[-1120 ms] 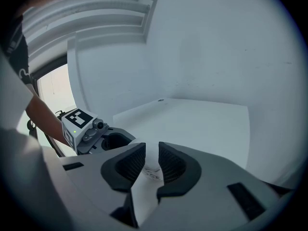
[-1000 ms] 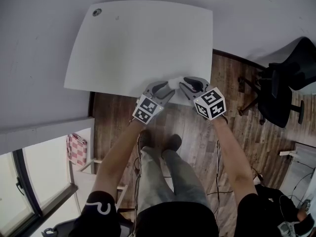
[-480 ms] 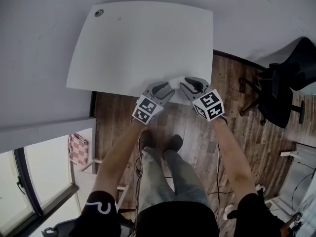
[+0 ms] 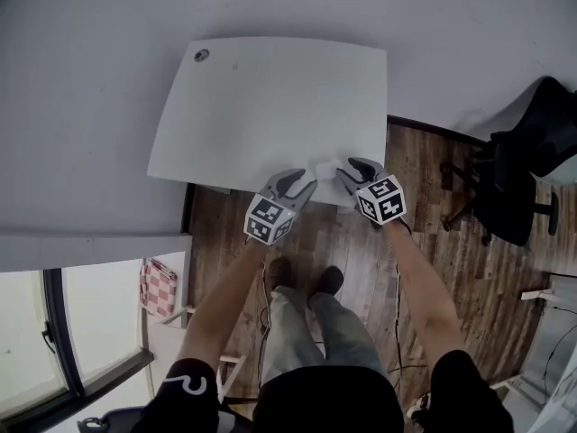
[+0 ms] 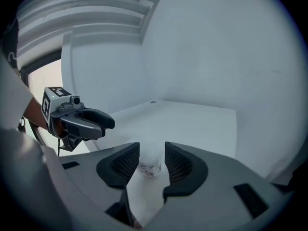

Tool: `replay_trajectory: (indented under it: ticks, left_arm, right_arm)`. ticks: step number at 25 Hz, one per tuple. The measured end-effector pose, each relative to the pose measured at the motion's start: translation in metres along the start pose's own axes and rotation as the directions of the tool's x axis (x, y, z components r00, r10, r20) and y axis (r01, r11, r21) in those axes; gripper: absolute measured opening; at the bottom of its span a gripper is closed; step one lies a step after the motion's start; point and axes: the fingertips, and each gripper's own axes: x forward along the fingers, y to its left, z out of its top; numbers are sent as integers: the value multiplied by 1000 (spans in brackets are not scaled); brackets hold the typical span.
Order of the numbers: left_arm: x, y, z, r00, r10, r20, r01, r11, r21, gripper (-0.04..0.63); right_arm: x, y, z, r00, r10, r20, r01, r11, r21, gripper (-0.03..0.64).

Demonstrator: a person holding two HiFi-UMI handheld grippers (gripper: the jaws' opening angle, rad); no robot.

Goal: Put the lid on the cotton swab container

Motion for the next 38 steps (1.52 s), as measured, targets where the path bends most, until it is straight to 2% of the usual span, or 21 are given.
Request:
replay_trajectory:
  ticks: [10, 15, 22, 29, 38]
  left_arm:
    - [-56, -21, 70, 990, 90, 112, -85, 995, -47, 138]
    - [-77, -42, 106, 979, 125, 161, -119, 992, -45, 121]
    - [-102, -72, 148, 965, 144, 220, -141, 990, -28, 92]
    - [-117, -93, 170, 960, 142, 242, -149, 989, 10, 78]
    - [-132, -102, 177, 953, 161, 257, -170, 985, 11, 52]
  right_arm:
    - [-89, 9, 56, 986, -66, 153, 56, 996, 70, 169]
    - [-146, 20, 85, 965, -112, 235, 98, 993, 70, 130]
    - [-203, 34, 108, 943, -147, 298, 134, 989, 64, 87]
    - [-235, 45, 125, 925, -169, 340, 157, 986, 61, 50]
    - [-254, 50, 137, 911, -187, 368, 184, 982, 45, 12]
